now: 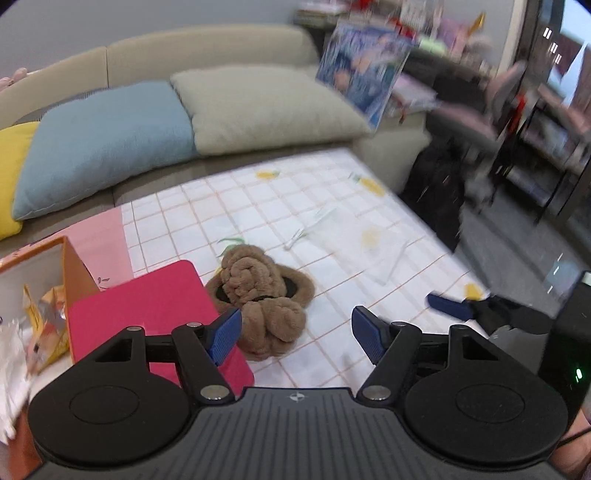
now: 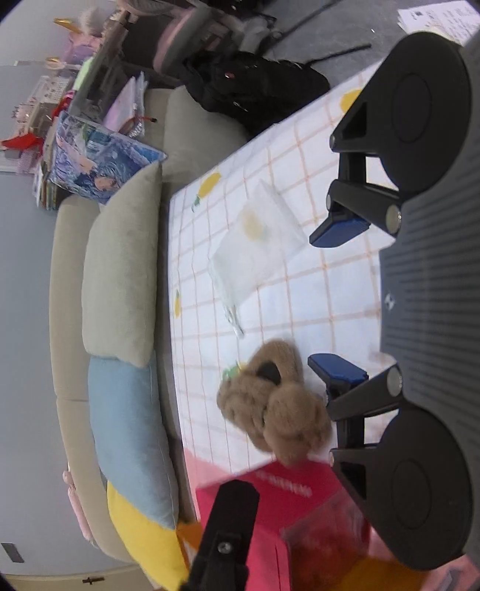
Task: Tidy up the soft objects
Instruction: 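Move both open tools toward the brown teddy bear and white mesh bag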
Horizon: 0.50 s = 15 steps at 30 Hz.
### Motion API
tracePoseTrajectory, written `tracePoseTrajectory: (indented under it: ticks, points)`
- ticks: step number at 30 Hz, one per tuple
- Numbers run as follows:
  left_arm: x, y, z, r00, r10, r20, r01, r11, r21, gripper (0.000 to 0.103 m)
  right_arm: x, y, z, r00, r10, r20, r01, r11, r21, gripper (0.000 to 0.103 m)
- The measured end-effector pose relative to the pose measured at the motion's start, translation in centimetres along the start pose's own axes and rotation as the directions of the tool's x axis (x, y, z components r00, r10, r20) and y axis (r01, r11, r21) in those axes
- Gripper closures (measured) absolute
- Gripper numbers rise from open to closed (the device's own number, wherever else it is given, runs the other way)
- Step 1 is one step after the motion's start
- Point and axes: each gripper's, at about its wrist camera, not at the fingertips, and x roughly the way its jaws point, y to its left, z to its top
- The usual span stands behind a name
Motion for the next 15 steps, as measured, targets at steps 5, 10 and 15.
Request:
tracePoseTrajectory:
  ticks: [5, 10, 15]
  points:
    - [4.2, -0.6, 2.7, 0.994, 0.041, -0.104, -0.042, 0.999, -0.006, 0.026, 3.5, -1.4, 0.4, 0.998, -0.052, 0.028, 0.052, 0.998, -0.02, 0.04]
    - [8.8, -1.8, 4.1, 0.963, 0.185, -0.194, -0.177, 0.982, 0.06, 0.026, 6.4, -2.4, 0.9, 0.996, -0.077, 0.04, 0.079, 0.995, -0.06, 0.04]
    - [12.0, -1.4, 4.6, 0.93, 0.241, -0.277, -0.234, 0.971, 0.057, 0.025, 8.9, -3.7, 1.3, 0.997, -0.072, -0.008, 0.071, 0.996, -0.054, 0.039]
